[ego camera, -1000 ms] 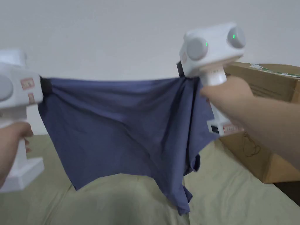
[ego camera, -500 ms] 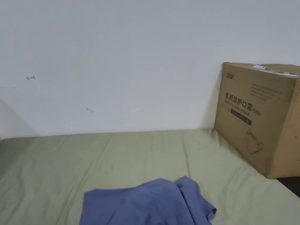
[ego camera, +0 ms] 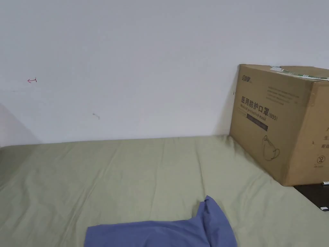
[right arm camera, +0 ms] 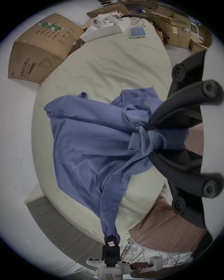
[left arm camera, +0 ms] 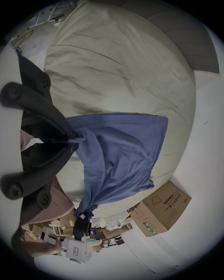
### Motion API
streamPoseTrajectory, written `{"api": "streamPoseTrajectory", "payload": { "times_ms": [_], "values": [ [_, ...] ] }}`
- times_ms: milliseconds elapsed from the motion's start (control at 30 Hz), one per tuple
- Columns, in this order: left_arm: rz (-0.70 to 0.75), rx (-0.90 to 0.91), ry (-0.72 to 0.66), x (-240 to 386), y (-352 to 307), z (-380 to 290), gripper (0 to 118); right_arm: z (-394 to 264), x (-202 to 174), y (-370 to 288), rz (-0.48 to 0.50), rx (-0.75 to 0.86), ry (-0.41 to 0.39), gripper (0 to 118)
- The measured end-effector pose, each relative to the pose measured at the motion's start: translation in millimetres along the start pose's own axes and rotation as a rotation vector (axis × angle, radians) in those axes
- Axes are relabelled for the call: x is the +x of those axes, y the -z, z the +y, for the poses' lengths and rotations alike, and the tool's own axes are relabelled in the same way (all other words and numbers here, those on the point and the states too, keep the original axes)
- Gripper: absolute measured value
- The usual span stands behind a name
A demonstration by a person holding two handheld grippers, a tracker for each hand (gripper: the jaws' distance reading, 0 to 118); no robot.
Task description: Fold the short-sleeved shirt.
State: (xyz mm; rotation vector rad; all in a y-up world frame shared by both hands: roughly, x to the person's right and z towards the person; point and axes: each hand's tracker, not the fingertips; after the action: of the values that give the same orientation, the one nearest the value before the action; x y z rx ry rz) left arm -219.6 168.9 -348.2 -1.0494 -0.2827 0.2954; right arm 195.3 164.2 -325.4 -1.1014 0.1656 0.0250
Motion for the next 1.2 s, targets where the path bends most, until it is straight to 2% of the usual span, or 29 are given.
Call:
{"api": "streamPoseTrajectory", "payload": {
  "times_ms": [33, 67, 100, 167, 233, 267, 400, 500, 533, 567, 600, 633, 667, 700, 767, 833, 867, 1000, 1133, 1167, 1200],
  "values": [
    [-0.01, 0.011, -0.018, -2.0, 5.9, 2.2, 66, 4.4, 3.4, 7.2, -0.017, -0.001, 0.022, 36],
    [-0.037, 0.034, -0.055, -4.5, 9.1, 4.2, 104, 8.3, 7.5, 12.5, -0.027, -0.001, 0.079, 75],
    [-0.048, 0.055, -0.092, -6.6, 11.2, 6.0, 109, 12.0, 13.3, 15.3, -0.006, 0.004, 0.146, 96],
    [-0.072, 0.072, -0.157, -9.9, 15.0, 7.7, 106, 14.9, 24.3, 11.7, 0.076, 0.022, 0.317, 99],
    [-0.078, 0.138, -0.194, -7.9, 4.1, 8.6, 106, 16.3, 32.6, -0.7, 0.157, 0.068, 0.407, 99],
    [-0.1, 0.148, -0.2, -7.2, -1.0, 10.3, 106, 18.2, 33.1, -8.4, 0.155, 0.088, 0.411, 99],
    [-0.1, 0.249, -0.188, 2.6, -31.3, 19.0, 106, 28.1, 25.3, -50.0, 0.029, 0.263, 0.32, 99],
    [-0.093, 0.418, -0.121, 16.7, -62.6, 22.1, 106, 31.5, 15.0, -85.8, 0.052, 0.486, 0.319, 99],
    [-0.084, 0.503, -0.083, 22.8, -73.2, 20.9, 106, 31.0, 11.2, -96.8, 0.079, 0.567, 0.32, 98],
    [-0.063, 0.59, -0.04, 27.9, -83.5, 17.9, 98, 28.8, 6.0, -105.9, 0.1, 0.646, 0.309, 94],
    [-0.021, 0.67, -0.004, 33.3, -91.1, 13.6, 82, 26.8, 1.5, -112.8, 0.109, 0.708, 0.292, 78],
    [0.012, 0.75, 0.036, 39.3, -97.4, 7.6, 52, 24.1, -4.7, -118.6, 0.114, 0.774, 0.272, 45],
    [0.042, 0.807, 0.066, 44.3, -101.7, 3.3, 2, 21.7, -10.9, -122.9, 0.103, 0.826, 0.253, 1],
    [0.051, 0.832, 0.089, 46.7, -103.0, 0.3, 0, 22.1, -16.5, -124.5, 0.064, 0.847, 0.241, 1],
    [0.094, 0.841, 0.111, 55.3, -99.2, -0.4, 0, 23.8, -24.0, -122.6, -0.033, 0.855, 0.233, 1],
    [0.02, 0.833, 0.094, 52.5, -95.7, 5.4, 0, 26.7, -19.5, -121.1, 0.085, 0.843, 0.236, 1],
    [-0.013, 0.827, 0.09, 51.8, -94.2, 13.9, 0, 31.1, -18.4, -118.4, 0.071, 0.832, 0.242, 1],
    [0.067, 0.779, 0.156, 48.2, -81.3, 89.3, 0, 38.8, -14.4, -111.3, 0.052, 0.804, 0.24, 1],
    [0.008, 0.329, 0.084, 13.0, -1.3, 206.2, 2, 48.7, -4.9, -97.9, 0.052, 0.766, 0.252, 1],
    [-0.021, 0.229, 0.059, -0.1, 29.1, 228.1, 25, 52.4, -1.7, -91.6, 0.055, 0.747, 0.255, 1],
    [-0.043, 0.144, 0.038, -12.1, 58.4, 244.2, 64, 55.8, 0.8, -85.2, 0.056, 0.731, 0.26, 1]
  ]
}}
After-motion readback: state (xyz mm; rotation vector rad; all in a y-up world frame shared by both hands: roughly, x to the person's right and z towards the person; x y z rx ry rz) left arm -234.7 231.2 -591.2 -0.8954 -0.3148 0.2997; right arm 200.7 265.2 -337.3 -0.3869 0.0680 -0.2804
